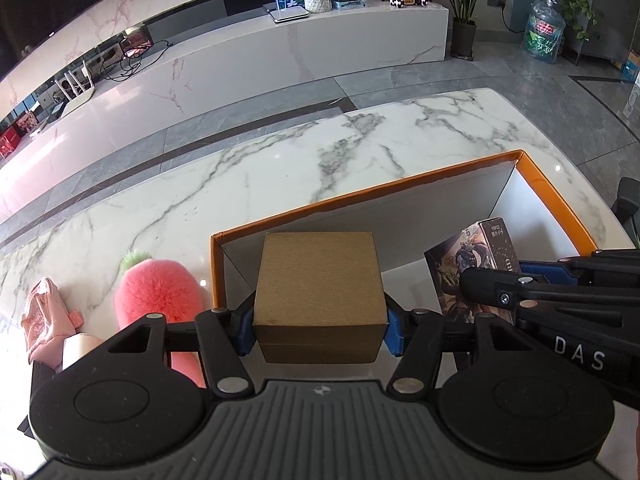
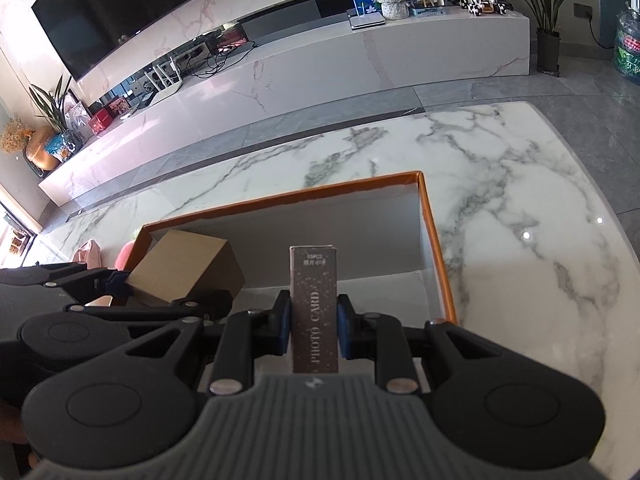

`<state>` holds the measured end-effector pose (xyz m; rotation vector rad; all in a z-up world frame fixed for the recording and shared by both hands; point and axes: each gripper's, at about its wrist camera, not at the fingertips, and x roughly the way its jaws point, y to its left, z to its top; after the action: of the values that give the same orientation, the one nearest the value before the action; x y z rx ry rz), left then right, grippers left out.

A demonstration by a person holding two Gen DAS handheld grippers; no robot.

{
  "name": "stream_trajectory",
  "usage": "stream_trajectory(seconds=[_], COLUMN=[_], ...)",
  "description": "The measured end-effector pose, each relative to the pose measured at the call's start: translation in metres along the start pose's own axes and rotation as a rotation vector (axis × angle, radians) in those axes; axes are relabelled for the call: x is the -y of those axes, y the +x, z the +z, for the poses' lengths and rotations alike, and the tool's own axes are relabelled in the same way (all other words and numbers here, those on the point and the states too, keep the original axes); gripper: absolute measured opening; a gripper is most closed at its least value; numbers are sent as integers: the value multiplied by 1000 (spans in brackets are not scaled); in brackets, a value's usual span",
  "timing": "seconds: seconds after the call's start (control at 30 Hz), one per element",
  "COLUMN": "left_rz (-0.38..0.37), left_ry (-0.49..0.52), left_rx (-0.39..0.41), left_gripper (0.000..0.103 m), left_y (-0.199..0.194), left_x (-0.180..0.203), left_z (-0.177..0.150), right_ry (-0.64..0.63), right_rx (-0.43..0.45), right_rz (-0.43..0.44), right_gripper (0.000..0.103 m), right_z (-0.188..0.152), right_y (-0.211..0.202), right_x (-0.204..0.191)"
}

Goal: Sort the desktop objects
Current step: 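Carry the cube and the photo-card pack over the orange box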

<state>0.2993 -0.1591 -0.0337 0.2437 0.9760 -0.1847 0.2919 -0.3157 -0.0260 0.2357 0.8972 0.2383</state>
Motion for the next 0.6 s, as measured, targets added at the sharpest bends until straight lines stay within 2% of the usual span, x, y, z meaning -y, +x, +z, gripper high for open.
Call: stream_trajectory(seconds=[0.4,0.6], left_rz=[-3,-26], left_ry=[17,36], left_rx=[10,-15], left_gripper=[68,68], left_y=[1,1], left_x=[0,-2], left_z=[0,3], right_ry=[1,7], right_rx=[1,0], right_rz=[1,9], right_gripper=[24,24], right_z=[1,1], right_y=[1,2], right_x=[1,2])
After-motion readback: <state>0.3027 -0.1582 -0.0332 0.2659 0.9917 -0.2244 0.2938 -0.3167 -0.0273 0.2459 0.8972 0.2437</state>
